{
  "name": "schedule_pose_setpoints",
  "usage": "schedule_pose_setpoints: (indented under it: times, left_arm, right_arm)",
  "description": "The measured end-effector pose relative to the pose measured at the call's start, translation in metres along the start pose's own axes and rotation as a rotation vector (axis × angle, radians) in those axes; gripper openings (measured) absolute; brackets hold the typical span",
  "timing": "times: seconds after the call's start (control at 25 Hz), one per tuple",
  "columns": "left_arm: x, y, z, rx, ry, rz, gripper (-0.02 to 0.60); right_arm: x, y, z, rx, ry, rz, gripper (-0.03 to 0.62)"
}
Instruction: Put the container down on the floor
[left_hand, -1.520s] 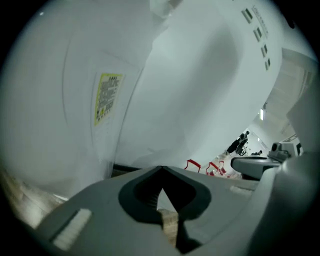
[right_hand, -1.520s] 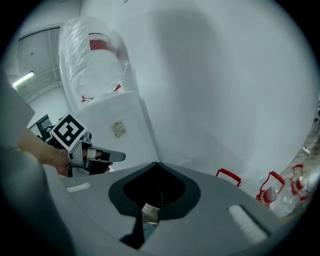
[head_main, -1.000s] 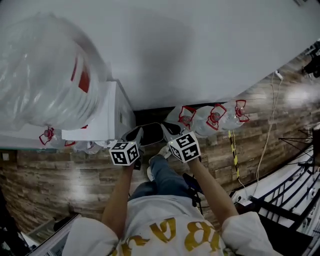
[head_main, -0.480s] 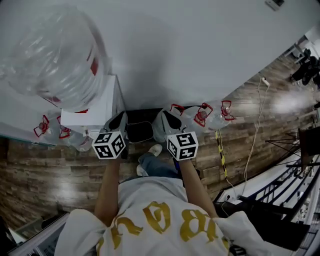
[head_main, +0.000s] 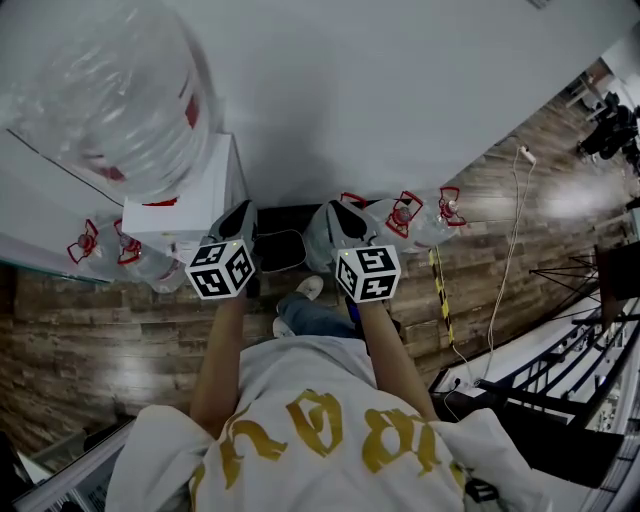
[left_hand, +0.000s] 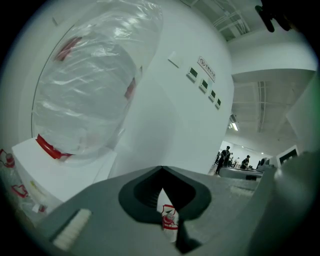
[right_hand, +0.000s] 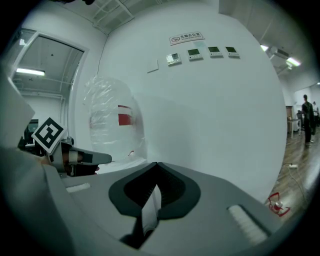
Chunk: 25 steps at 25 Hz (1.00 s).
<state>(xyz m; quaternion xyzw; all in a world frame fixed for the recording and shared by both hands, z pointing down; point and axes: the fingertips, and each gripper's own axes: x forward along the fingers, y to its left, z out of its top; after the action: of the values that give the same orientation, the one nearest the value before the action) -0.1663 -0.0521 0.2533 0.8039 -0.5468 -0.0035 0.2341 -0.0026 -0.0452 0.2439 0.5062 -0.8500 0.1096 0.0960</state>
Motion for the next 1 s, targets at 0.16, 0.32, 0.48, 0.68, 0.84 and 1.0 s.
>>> schedule_pose_setpoints:
  times: [0.16,0.32,0.48,0.68,0.84,1.0]
  left_arm:
    - [-0.002,0.000,-0.002,-0.006,0.002,0.000,0.000]
    - [-0.002,0.003,-0.002,-0.001,0.002,0.006,0.000]
    - [-0.001,0.003,0.001,0.002,-0.005,0.010,0.000]
    - [0.002,0.002,0.001,0.002,-0.004,0.007,0.000]
    - [0.003,0.002,-0.001,-0.001,0.001,0.009,0.000]
    - [0.007,0.003,-0.006,-0.018,0.023,0.000,0.000]
  right_arm:
    - [-0.002,0.001,-0.002,0.000,0.004,0.005,0.028]
    - [-0.001,0.004,-0.002,-0.004,0.004,0.017,0.028]
    - [0.002,0.004,-0.003,0.000,0.008,0.020,0.028]
    - [0.004,0.003,-0.004,0.004,0.018,0.022,0.028]
    - [0.006,0.003,-0.007,0.010,0.025,0.028,0.028]
    - [0.010,0.008,-0.012,0.006,0.044,0.048,0.028]
